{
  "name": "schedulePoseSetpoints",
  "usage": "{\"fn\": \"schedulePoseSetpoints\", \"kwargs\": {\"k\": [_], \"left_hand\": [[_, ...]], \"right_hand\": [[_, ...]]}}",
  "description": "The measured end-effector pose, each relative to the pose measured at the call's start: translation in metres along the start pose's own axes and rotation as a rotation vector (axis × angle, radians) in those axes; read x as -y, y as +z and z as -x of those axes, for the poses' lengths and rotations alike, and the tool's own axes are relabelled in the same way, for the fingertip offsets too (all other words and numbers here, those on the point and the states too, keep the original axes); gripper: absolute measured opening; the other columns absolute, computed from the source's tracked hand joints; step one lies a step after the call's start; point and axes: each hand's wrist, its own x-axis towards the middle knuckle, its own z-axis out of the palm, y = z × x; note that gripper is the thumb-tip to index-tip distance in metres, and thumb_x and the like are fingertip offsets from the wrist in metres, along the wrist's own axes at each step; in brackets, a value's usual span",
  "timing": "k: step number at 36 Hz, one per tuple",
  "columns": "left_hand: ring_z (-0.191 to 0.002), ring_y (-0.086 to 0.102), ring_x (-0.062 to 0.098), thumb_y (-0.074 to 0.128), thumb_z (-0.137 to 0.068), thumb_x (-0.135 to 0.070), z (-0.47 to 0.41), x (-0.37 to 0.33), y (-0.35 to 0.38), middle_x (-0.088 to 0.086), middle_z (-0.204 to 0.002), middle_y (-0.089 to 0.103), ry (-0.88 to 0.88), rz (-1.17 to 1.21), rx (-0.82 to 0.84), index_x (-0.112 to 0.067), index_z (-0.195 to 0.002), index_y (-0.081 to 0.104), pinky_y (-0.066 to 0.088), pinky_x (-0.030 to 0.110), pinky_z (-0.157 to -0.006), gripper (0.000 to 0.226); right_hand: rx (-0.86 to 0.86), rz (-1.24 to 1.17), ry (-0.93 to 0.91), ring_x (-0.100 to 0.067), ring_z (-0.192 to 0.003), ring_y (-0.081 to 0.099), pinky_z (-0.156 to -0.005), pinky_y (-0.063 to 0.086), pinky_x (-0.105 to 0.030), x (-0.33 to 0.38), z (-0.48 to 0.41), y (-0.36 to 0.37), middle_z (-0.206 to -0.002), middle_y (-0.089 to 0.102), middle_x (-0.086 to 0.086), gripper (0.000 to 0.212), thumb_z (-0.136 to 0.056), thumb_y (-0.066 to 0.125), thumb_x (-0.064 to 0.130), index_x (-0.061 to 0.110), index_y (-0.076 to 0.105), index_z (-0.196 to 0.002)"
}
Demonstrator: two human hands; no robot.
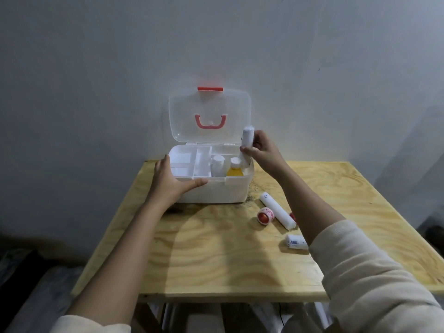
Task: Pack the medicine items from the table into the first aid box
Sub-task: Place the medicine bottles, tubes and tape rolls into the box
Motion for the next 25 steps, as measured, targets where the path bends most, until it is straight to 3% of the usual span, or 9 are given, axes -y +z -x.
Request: {"fn": "schedulePoseSetpoints", "kwargs": {"k": [6,10,14,20,25], "left_hand": [[-0.136,0.036,0.022,0.088,-0.055,-0.051,0.0003,0.0003,0.0004,0.003,-0.148,0.035,0.002,-0.004,-0.002,-0.02,-0.146,0.034,0.036,0.034,-0.103,0.11],[-0.135,0.036,0.022,0.088,-0.057,-0.049,0.0008,-0.0017,0.0007,0.004,-0.146,0.036,0.015,-0.014,-0.007,-0.019,-0.145,0.034,0.035,0.033,-0.102,0.108],[-0.133,0.037,0.023,0.087,-0.056,-0.051,0.0008,-0.0015,-0.0002,0.005,-0.146,0.037,0.007,-0.025,-0.001,-0.02,-0.144,0.036,0.038,0.037,-0.103,0.107],[-0.133,0.038,0.023,0.088,-0.055,-0.051,0.001,-0.0014,0.0001,0.005,-0.146,0.037,0.006,-0.014,-0.003,-0.02,-0.144,0.036,0.039,0.037,-0.102,0.107],[-0.132,0.038,0.022,0.088,-0.056,-0.051,0.002,-0.0019,-0.0001,0.004,-0.145,0.037,0.009,0.0,-0.003,-0.022,-0.144,0.036,0.039,0.034,-0.099,0.107]], "right_hand": [[-0.007,0.057,-0.004,-0.017,-0.095,0.056,-0.078,0.049,-0.025,-0.0061,-0.0002,-0.0012,-0.105,0.057,-0.002,0.035,-0.081,0.067,0.017,0.012,0.053,-0.112],[0.001,0.06,-0.016,-0.016,-0.094,0.056,-0.078,0.048,-0.026,-0.0045,0.0003,-0.0013,-0.107,0.059,-0.002,0.04,-0.08,0.069,0.016,0.015,0.054,-0.116],[-0.013,0.091,-0.029,-0.018,-0.095,0.056,-0.072,0.047,-0.018,-0.0025,-0.0002,-0.0009,-0.109,0.058,-0.001,0.041,-0.079,0.07,0.017,0.013,0.055,-0.118],[0.008,0.155,-0.026,-0.019,-0.102,0.057,-0.092,0.049,-0.033,-0.002,-0.0042,0.0019,-0.11,0.06,-0.002,0.042,-0.077,0.072,0.016,0.01,0.057,-0.116],[-0.057,0.084,-0.019,-0.024,-0.101,0.062,-0.09,0.054,-0.039,-0.0031,-0.0047,0.004,-0.111,0.065,-0.008,0.033,-0.079,0.069,0.009,0.008,0.057,-0.109]]}}
